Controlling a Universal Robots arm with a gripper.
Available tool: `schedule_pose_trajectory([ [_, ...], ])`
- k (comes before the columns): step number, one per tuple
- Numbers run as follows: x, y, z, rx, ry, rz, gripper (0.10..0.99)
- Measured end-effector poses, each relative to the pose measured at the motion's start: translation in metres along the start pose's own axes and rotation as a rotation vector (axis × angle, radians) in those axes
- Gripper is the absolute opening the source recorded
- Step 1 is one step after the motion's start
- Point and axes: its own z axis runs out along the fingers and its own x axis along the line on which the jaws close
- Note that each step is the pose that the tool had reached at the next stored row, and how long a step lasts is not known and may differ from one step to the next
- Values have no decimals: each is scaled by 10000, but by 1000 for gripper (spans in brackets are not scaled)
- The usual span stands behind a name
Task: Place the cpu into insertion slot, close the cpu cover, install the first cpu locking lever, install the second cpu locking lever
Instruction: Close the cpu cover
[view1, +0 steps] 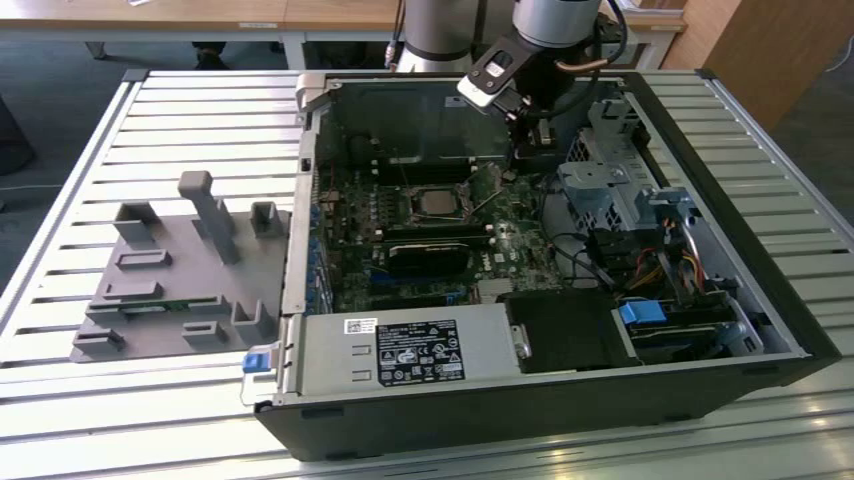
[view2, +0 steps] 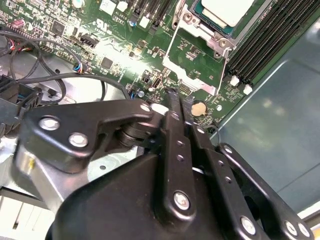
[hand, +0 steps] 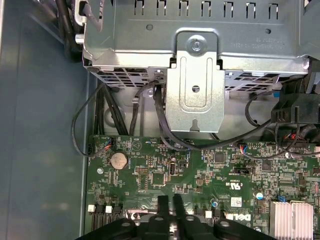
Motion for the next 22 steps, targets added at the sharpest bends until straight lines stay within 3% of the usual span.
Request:
schedule_pose_trajectory([
  [1,0,0,0,0,0,0,169],
  [2,0,-1,0,0,1,0,169],
  [3,0,-1,0,0,0,0,239],
  [8,0,-1,0,0,0,1,224],
  [9,0,1,1,1,-1,1,153],
  [22,17,28,39,53,2,-3,153],
])
